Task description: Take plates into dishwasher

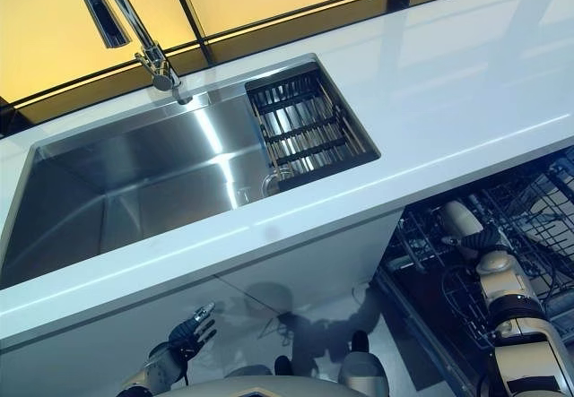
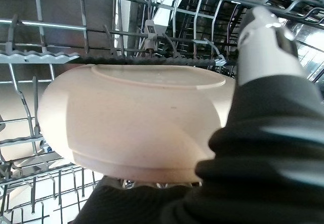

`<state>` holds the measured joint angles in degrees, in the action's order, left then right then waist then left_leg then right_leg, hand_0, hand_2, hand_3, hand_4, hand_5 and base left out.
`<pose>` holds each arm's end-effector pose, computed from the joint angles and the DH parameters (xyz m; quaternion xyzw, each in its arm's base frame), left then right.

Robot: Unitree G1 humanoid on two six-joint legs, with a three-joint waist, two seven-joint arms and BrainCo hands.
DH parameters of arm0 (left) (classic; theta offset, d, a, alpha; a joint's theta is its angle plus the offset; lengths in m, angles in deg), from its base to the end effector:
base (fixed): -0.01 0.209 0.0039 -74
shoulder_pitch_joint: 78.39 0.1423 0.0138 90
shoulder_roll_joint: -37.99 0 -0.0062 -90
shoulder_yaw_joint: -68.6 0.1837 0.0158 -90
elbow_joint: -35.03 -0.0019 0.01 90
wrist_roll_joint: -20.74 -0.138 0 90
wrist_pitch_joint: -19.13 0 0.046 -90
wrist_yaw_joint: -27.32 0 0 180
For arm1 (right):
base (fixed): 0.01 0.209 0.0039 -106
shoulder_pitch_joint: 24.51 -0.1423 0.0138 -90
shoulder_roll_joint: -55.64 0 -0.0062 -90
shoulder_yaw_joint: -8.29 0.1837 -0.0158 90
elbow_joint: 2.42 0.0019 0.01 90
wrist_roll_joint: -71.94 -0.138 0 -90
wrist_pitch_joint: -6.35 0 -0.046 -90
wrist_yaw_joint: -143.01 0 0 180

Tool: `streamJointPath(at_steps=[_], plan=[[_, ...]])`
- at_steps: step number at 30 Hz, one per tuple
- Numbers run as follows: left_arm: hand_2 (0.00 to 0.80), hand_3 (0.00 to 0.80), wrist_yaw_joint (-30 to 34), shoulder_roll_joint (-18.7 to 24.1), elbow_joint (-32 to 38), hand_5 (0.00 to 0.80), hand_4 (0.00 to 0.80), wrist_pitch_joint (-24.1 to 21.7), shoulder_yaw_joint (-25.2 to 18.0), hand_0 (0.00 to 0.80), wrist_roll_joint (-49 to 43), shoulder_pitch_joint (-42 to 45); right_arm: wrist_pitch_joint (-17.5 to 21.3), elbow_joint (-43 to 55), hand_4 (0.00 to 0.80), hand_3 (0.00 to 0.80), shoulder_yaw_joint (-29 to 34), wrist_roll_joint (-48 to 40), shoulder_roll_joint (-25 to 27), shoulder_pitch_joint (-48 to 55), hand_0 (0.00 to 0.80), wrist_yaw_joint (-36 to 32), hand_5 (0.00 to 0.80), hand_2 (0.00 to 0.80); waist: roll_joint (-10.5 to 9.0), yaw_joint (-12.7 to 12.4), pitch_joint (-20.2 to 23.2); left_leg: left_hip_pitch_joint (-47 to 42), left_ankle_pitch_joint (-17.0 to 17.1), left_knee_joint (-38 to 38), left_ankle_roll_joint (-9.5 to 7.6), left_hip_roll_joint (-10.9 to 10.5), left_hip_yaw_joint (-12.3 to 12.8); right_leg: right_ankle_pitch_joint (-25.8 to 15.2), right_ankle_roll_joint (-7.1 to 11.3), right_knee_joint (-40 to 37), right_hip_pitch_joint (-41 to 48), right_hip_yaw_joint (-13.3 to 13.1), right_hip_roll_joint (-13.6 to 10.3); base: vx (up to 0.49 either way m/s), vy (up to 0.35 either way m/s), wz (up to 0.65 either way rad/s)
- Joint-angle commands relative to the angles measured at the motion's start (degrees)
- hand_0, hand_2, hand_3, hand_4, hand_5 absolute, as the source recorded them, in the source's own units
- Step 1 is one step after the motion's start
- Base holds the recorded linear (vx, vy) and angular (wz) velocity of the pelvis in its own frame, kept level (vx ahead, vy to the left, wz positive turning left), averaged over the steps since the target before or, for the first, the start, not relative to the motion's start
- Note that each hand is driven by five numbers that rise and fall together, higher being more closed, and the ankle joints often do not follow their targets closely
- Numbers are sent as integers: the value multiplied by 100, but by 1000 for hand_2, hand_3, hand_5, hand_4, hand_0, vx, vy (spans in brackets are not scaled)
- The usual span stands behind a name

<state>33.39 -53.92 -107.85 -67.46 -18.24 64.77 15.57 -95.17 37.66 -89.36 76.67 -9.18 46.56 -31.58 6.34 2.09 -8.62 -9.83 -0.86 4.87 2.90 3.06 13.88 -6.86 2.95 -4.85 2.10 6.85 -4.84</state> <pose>0.0965 0.2245 -0.0995 -0.2463 0.4403 0.1587 0.8487 0.2200 -0.3412 0.0310 -0.3855 0.3352 -0.1734 0.8420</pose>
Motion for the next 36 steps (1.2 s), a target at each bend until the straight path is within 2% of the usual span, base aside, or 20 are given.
streamJointPath(at_steps=[1,7,15,22,29,36], plan=[[0,0,-74,123,29,0,0,-116,-125,0,85,-167,235,33,0,0,-116,-208,79,-225,0,137,0,0,-385,-66,181,216,-327,-297,-301,-244,-20,563,371,624,-21,194,-297,0,0,0],[0,0,-94,117,2,0,0,-156,-212,0,105,-111,356,738,0,0,183,-213,144,366,0,140,0,0,-498,99,221,175,-325,-245,-297,-211,78,574,374,599,-9,94,-220,17,29,-1],[0,0,-95,86,-132,0,0,-223,-427,0,103,-124,549,1960,0,0,1077,-308,77,1561,0,4,0,0,-753,478,245,120,-338,-198,-329,-165,235,523,409,599,-87,-250,-86,14,55,-10],[0,0,-125,84,-318,0,0,-320,-567,0,18,-268,687,2643,0,0,1680,-410,-122,2234,0,83,0,0,-953,774,206,105,-395,-250,-389,-120,384,443,488,659,-211,-524,1,-7,44,-18],[0,0,-55,154,-469,0,0,-398,-609,0,19,-371,627,2657,0,0,2069,-971,-240,2470,0,376,0,0,-1028,954,163,142,-496,-404,-458,-98,496,377,539,759,-357,-708,38,-15,10,-18],[0,0,-57,192,-535,0,0,-458,-570,0,62,-446,865,2265,0,0,2370,-1458,-402,2591,0,769,0,0,-972,1086,139,151,-582,-531,-501,-104,605,365,555,855,-440,-796,20,-10,-5,-13]])
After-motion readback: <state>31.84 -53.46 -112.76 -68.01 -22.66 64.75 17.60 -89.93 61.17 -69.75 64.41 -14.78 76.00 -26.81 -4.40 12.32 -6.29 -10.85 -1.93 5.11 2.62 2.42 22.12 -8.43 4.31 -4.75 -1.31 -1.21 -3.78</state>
